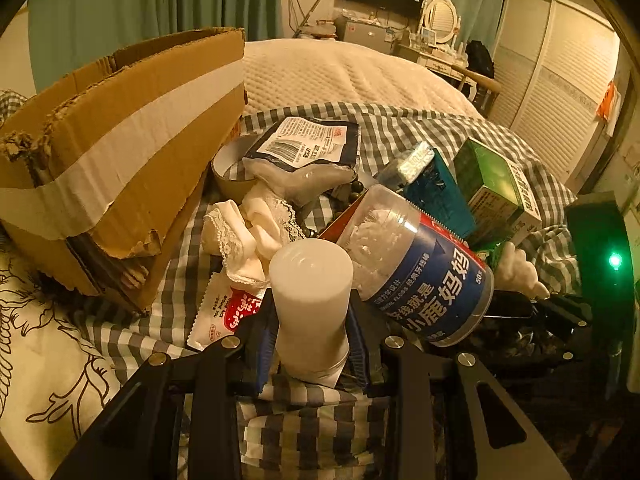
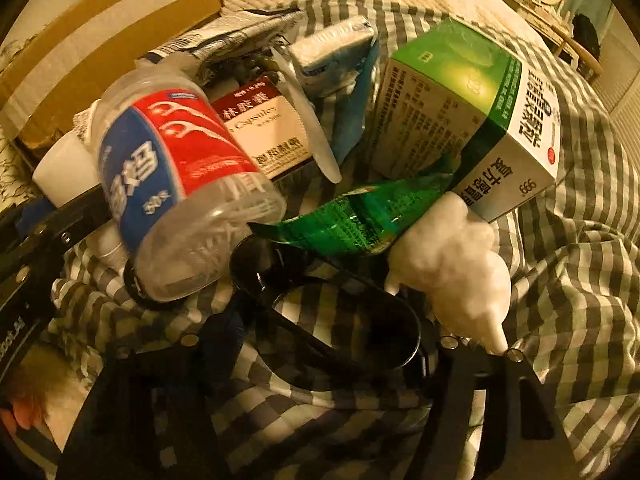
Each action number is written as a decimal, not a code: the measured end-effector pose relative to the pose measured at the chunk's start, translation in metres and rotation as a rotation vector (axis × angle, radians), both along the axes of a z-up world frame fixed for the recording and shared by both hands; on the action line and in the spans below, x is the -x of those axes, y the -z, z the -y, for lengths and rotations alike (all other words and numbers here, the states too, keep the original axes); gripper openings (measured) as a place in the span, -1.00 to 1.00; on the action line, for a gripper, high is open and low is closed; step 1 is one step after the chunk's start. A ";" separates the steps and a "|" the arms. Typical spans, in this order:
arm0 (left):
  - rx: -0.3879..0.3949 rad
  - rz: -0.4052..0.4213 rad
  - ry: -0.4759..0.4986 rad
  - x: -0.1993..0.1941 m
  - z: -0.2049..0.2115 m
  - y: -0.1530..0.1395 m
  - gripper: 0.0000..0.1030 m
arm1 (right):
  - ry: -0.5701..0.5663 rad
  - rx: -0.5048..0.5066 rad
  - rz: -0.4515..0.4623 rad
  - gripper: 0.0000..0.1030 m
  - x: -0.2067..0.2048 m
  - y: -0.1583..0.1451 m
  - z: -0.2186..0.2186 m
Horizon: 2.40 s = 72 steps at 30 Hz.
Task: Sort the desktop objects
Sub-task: 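Grasp the white cylinder with the left tool while the right tool grasps the black oval frame, then carry both items over the cardboard box and open both tools to drop them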
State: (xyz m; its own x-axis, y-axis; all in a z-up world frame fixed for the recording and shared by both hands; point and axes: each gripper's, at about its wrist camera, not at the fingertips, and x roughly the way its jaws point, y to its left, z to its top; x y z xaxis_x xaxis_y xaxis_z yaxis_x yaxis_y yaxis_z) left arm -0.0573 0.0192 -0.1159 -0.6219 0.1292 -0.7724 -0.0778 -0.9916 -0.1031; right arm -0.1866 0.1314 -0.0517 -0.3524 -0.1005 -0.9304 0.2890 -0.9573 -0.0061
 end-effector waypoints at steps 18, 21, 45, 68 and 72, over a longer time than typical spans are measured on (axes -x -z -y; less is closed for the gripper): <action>-0.033 -0.095 -0.005 -0.055 0.019 -0.043 -0.37 | 0.023 0.103 -0.185 0.29 -0.071 -0.071 -0.022; -0.047 -0.115 -0.008 -0.064 0.025 -0.057 -0.37 | 0.018 0.109 -0.218 0.29 -0.078 -0.085 -0.026; -0.059 -0.334 -0.172 -0.036 0.119 -0.177 -0.37 | -0.177 0.280 -0.441 0.30 -0.081 -0.204 0.029; -0.173 -0.371 -0.370 0.050 0.235 -0.122 -0.37 | -0.363 0.289 -0.489 0.30 0.033 -0.196 0.180; -0.155 -0.354 -0.399 0.053 0.246 -0.112 -0.37 | -0.357 0.306 -0.453 0.30 0.061 -0.184 0.213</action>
